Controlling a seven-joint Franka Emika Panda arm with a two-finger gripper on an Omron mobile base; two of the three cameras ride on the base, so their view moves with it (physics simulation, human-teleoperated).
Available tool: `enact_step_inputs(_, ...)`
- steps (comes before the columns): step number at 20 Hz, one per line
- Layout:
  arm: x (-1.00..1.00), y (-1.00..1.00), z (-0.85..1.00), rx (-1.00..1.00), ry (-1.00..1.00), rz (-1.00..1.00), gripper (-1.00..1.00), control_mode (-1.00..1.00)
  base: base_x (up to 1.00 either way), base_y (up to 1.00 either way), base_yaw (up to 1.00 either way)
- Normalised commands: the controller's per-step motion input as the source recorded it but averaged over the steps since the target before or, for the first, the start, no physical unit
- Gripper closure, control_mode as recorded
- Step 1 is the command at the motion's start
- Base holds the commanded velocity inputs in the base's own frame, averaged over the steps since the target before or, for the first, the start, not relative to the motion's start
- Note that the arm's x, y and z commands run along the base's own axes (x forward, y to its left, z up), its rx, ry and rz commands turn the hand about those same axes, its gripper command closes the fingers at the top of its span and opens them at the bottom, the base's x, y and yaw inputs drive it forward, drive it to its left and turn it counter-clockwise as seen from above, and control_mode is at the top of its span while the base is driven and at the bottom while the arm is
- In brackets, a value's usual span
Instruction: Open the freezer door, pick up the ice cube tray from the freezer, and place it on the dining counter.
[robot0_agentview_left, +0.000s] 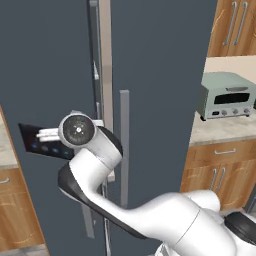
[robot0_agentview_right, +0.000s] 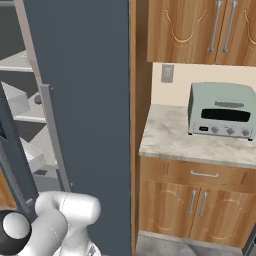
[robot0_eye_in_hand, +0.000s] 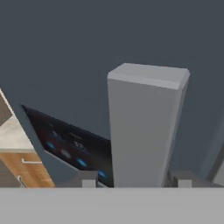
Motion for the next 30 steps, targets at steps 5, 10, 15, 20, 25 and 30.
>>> enact_step_inputs(5,-0.44,0.48,0.00,0.00,0.00,0.00,1.00,-1.00,0.00,0.00,0.00)
enact_step_inputs(10,-0.41,0.47,0.00,0.00,0.00,0.00,1.00,-1.00,0.00,0.00,0.00)
enact_step_inputs(15,-0.40,0.42,0.00,0.00,0.00,0.00,1.00,-1.00,0.00,0.00,0.00)
enact_step_inputs(20,-0.35,0.40,0.00,0.00,0.00,0.00,1.00,-1.00,0.00,0.00,0.00)
enact_step_inputs(25,-0.11,0.29,0.00,0.00,0.00,0.00,1.00,-1.00,0.00,0.00,0.00)
enact_step_inputs(30,-0.01,0.06,0.00,0.00,0.00,0.00,-1.00,-1.00,0.00,0.00,0.00)
